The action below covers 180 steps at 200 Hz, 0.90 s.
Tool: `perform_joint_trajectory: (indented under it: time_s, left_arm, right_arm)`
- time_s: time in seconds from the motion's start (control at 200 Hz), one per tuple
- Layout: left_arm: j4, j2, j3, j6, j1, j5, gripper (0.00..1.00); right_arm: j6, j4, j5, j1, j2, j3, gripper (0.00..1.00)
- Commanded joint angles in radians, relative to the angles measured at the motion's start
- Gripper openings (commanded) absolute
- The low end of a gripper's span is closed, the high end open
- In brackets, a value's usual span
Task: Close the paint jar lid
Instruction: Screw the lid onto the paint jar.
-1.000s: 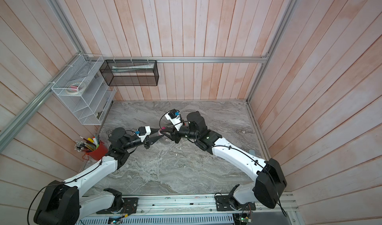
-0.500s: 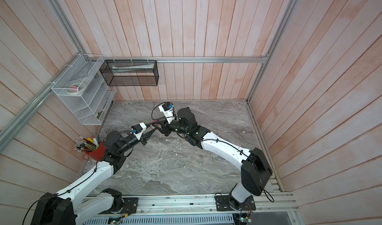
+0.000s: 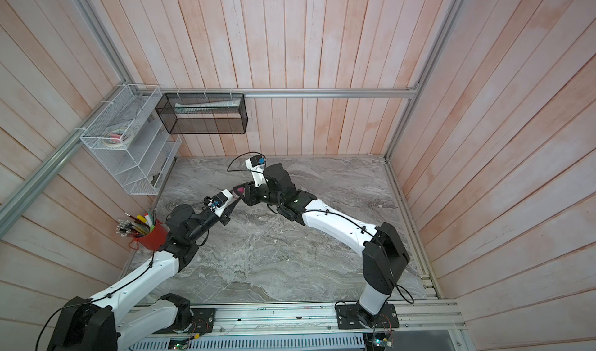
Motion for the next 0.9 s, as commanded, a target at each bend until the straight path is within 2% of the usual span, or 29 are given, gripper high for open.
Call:
perform_joint_trajectory:
  time_s: [0.0, 0.335, 0.57, 0.895]
  left_arm:
    - [0.132, -0.007, 0.018, 0.053, -0.061, 0.109, 0.33]
    - [0.145, 0.005, 0.016, 0.036, -0.061, 0.114, 0.33]
    - [0.143, 0.011, 0.016, 0.032, -0.061, 0.114, 0.33]
    - [0.126, 0.039, 0.028, 0.02, -0.055, 0.125, 0.33]
  right_arm:
    - [0.043, -0.1, -0.099, 0.077, 0.058, 0.002, 0.27]
    - [0.037, -0.07, -0.091, 0.077, 0.026, -0.037, 0.35]
    - [0.031, -0.045, -0.101, 0.077, 0.017, -0.05, 0.53]
    - [0.011, 0.043, -0.066, 0.075, -0.101, -0.197, 0.62]
